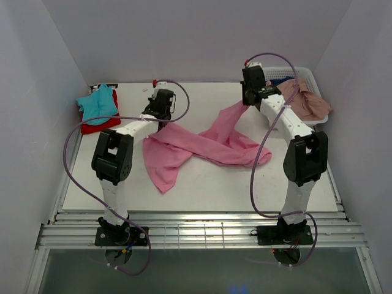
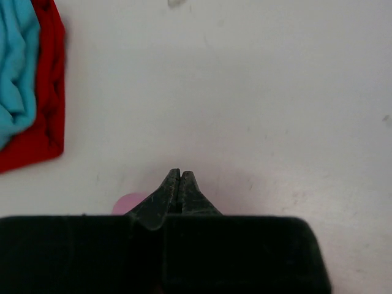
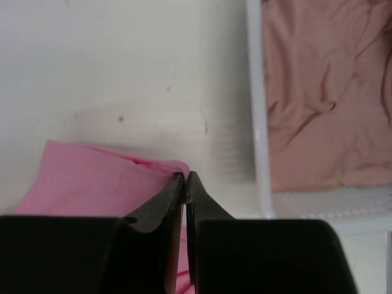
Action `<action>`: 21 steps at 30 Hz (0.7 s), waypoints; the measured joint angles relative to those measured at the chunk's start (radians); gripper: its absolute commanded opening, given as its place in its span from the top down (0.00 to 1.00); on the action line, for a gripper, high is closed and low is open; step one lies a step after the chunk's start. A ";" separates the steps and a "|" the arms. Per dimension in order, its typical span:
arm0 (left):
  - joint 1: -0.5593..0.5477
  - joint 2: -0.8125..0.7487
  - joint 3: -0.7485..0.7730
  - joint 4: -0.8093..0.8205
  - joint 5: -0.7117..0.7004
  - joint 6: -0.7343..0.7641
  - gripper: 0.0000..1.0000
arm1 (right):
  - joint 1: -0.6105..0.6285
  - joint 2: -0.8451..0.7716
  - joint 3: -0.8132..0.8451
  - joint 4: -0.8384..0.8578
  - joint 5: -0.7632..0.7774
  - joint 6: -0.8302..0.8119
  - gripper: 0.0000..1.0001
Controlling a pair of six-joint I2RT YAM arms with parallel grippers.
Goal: Fold and stack the t-shirts
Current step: Flatten the tshirt out
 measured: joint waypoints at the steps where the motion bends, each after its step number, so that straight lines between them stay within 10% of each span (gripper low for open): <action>1: 0.002 0.002 0.054 0.004 -0.005 0.011 1.00 | -0.033 0.033 0.076 -0.018 -0.009 0.000 0.92; 9: 0.027 -0.066 0.239 0.085 -0.027 0.113 1.00 | -0.200 0.087 0.488 -0.120 -0.086 -0.015 0.92; 21: 0.031 -0.566 0.072 0.175 0.039 0.138 1.00 | -0.292 -0.152 0.464 -0.087 -0.181 -0.016 0.92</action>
